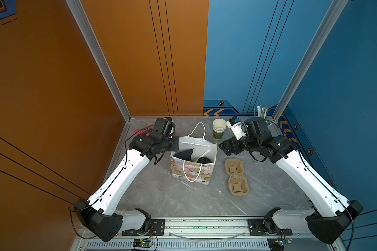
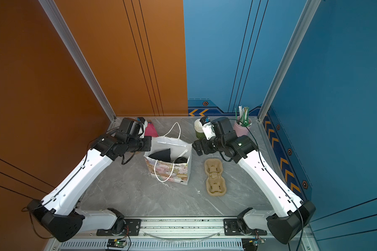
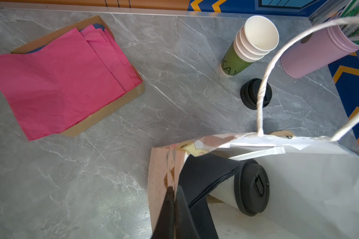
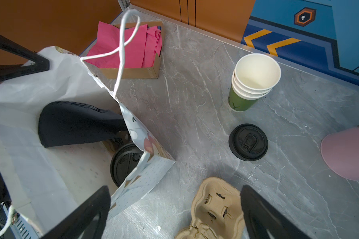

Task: Pack a coffee takeout order
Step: Rotate the takeout bag at the center of the table, then reset both arms

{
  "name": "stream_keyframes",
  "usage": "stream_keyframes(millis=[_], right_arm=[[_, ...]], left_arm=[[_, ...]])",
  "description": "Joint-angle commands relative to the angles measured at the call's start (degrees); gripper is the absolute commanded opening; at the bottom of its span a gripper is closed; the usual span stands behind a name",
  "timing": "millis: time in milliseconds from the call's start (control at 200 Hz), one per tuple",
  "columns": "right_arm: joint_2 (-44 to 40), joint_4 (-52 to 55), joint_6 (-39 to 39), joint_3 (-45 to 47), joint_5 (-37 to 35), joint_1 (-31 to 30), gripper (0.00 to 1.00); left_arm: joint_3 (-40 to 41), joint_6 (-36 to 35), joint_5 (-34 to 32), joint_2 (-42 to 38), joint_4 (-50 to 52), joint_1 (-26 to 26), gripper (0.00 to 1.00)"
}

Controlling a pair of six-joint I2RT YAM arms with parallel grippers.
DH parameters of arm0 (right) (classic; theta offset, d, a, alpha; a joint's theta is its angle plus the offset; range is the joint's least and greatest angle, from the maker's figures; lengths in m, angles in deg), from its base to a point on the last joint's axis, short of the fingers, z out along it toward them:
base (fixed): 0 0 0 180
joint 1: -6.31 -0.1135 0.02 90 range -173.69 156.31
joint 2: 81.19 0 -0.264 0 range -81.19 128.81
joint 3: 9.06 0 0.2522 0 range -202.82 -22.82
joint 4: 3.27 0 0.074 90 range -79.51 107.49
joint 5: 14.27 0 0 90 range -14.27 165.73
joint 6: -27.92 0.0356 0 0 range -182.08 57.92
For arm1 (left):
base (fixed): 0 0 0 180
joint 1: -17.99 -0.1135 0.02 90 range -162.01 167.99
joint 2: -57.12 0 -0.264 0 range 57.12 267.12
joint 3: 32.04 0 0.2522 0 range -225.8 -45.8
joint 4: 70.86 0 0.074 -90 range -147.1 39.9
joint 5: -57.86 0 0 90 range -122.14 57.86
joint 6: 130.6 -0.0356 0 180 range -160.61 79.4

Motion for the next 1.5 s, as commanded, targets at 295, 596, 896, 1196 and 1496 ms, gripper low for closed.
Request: stream_keyframes(millis=[295, 596, 896, 1196, 1496], right_arm=[[-1.0, -2.2, 0.9, 1.7, 2.4, 1.6, 1.0], [-1.1, -2.4, 1.4, 1.8, 2.4, 1.9, 1.0], [-5.0, -7.9, 4.0, 3.8, 0.3, 4.5, 1.0], [-11.0, -19.0, 11.0, 14.7, -5.8, 19.8, 1.0], [-11.2, -31.0, 15.9, 33.0, -11.2, 34.4, 1.0]], left_arm=[[5.4, 5.5, -4.3, -4.8, 2.5, 1.2, 0.0], [5.0, 4.6, -6.1, -4.8, 2.3, 1.2, 0.3], [-5.0, -4.8, -17.3, -5.1, -0.2, -1.5, 0.7], [7.6, -7.9, -15.5, -12.0, -18.2, -19.3, 0.98], [31.3, -0.2, -19.7, -15.0, -36.9, -32.3, 0.98]])
